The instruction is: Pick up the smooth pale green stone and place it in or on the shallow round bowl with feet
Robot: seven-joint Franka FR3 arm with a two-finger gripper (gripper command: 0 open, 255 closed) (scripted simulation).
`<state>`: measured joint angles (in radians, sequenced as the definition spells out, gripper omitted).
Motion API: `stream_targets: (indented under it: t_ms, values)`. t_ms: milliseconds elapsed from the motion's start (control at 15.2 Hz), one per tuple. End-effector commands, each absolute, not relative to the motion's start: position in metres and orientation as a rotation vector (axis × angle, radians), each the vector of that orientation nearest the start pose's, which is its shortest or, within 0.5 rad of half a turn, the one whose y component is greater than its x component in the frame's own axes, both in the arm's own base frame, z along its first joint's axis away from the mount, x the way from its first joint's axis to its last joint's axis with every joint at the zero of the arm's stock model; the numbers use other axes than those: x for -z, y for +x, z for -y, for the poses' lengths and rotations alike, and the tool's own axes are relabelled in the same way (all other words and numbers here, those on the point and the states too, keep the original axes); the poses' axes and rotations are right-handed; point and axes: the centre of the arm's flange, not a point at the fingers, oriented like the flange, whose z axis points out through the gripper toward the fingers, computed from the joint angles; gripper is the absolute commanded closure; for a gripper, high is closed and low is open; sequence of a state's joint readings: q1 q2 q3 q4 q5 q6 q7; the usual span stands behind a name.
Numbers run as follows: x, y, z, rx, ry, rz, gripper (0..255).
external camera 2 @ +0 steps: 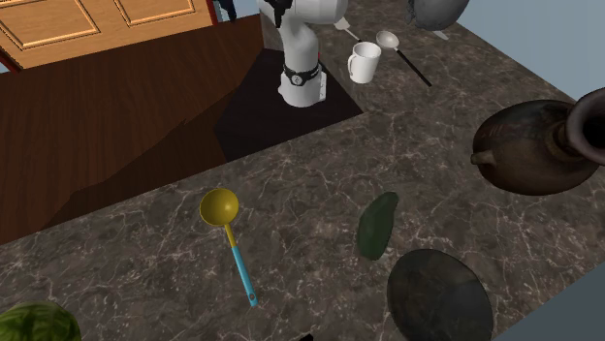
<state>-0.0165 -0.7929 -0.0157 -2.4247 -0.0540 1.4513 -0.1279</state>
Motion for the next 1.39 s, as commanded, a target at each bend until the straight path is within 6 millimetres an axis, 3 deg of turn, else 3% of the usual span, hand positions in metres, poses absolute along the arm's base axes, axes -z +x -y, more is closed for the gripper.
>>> stream_targets:
  t_ms: [0, 1320]
  values:
    - [-0.551, 0.288, 0.017, -0.29, -3.153, 0.157, 0]
    - [-0.429, 0.411, -0.164, -0.149, -3.116, 0.095, 0]
